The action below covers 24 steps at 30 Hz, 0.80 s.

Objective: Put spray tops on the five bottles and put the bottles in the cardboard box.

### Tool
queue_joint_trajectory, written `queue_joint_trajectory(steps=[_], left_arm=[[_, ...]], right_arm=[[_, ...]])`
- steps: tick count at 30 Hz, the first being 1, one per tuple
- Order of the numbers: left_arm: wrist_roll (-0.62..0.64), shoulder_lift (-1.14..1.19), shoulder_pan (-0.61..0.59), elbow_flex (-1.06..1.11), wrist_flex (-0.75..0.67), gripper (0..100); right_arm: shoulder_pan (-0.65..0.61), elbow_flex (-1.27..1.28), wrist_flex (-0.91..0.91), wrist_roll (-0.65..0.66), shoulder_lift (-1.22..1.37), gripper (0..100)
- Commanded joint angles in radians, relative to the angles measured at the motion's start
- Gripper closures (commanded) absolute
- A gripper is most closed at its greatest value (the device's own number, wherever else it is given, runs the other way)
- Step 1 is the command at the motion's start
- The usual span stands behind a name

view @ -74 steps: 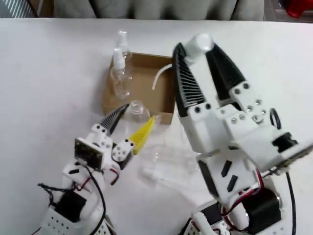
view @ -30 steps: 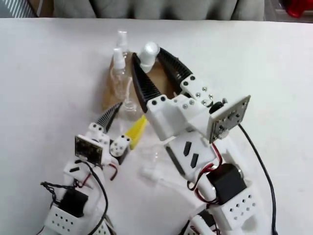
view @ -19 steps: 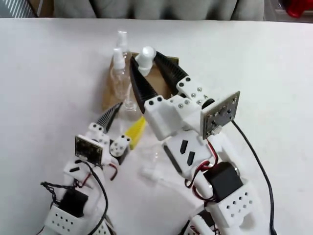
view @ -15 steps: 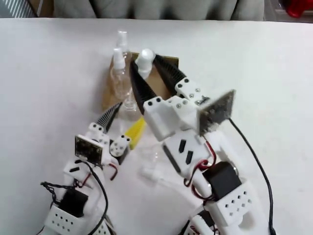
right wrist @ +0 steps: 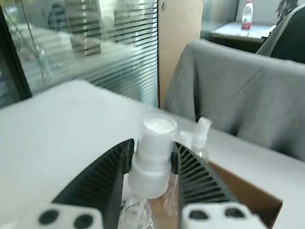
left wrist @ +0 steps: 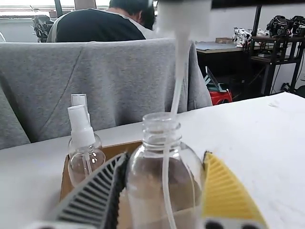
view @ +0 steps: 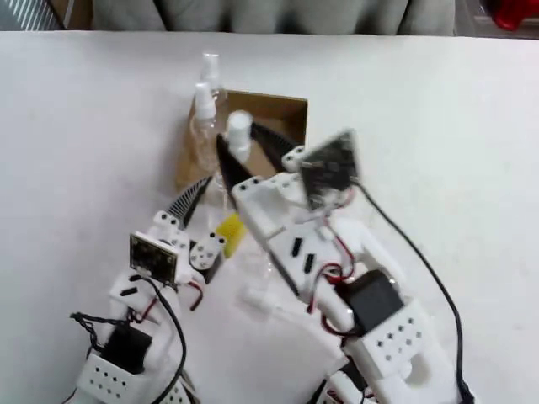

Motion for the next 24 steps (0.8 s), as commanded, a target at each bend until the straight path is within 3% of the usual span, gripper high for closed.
queue_joint_trajectory(steps=[1,3,15,20,22,24], left_arm=[[-0.008,-0.013,-0.015,-0.002,-0.032,98],[-0.008,-0.013,-0.015,-0.002,-0.032,98],[-0.008,-0.013,-0.015,-0.002,-0.012,98],[-0.008,-0.013,-0.015,-0.002,-0.012,98],[-0.008,-0.013,-0.015,-0.002,-0.012,98],[-0.008,-0.013,-0.015,-0.002,-0.012,98]], right_arm=[[-0.041,-0.02,0.027,0.0,0.028,79.7],[-0.044,-0.031,0.028,0.0,0.028,76.4],[-0.035,-0.216,0.163,-0.002,0.028,79.8],[0.015,-0.219,0.105,-0.002,0.059,99.8],[0.05,-0.221,0.061,-0.002,0.085,95.3],[0.067,-0.221,0.033,-0.002,0.116,96.9]])
